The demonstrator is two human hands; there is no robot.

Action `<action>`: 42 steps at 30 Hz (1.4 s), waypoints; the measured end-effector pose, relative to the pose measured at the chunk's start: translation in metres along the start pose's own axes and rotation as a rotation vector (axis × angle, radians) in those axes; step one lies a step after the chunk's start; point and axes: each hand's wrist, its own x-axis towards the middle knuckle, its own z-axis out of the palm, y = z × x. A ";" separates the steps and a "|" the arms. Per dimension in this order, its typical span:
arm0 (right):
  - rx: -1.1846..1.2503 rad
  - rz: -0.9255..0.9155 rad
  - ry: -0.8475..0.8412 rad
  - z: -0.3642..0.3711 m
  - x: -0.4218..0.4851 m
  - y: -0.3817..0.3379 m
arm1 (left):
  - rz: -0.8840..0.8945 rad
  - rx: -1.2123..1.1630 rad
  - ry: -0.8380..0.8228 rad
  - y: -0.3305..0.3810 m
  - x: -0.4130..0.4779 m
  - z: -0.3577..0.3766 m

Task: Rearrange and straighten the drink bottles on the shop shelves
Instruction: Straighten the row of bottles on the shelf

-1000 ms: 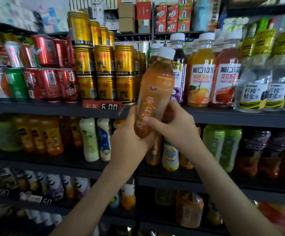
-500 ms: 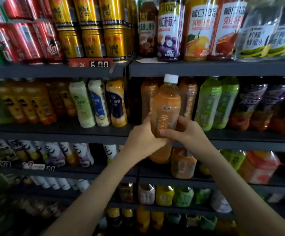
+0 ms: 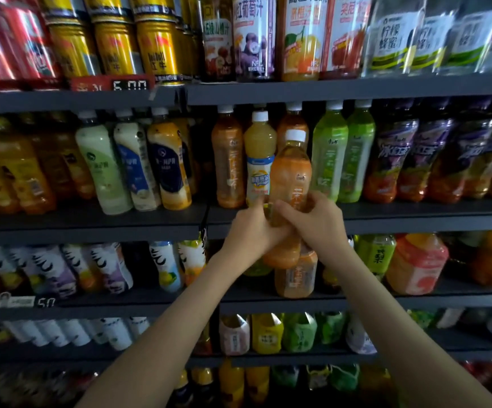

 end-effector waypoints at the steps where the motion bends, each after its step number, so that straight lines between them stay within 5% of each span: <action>1: 0.014 0.008 0.010 -0.005 0.002 0.005 | 0.013 -0.069 -0.044 -0.003 0.004 -0.002; 4: 0.041 0.019 0.043 -0.018 0.006 0.020 | 0.074 0.102 -0.020 -0.016 0.018 -0.006; 7: 0.042 0.024 0.084 -0.027 0.011 0.029 | 0.017 0.306 0.220 -0.024 0.032 0.000; 14: 0.082 0.007 0.165 -0.030 0.025 0.030 | -0.038 0.143 0.451 -0.018 0.076 0.038; 26: 0.187 -0.071 0.235 -0.034 0.031 0.032 | -0.127 0.173 0.512 -0.017 0.099 0.047; 36: 0.201 -0.147 0.186 -0.008 0.041 0.022 | 0.102 -0.052 0.463 -0.049 0.057 0.011; 42: 0.098 -0.200 0.087 0.026 0.060 0.006 | 0.092 -0.156 0.429 -0.060 0.031 -0.032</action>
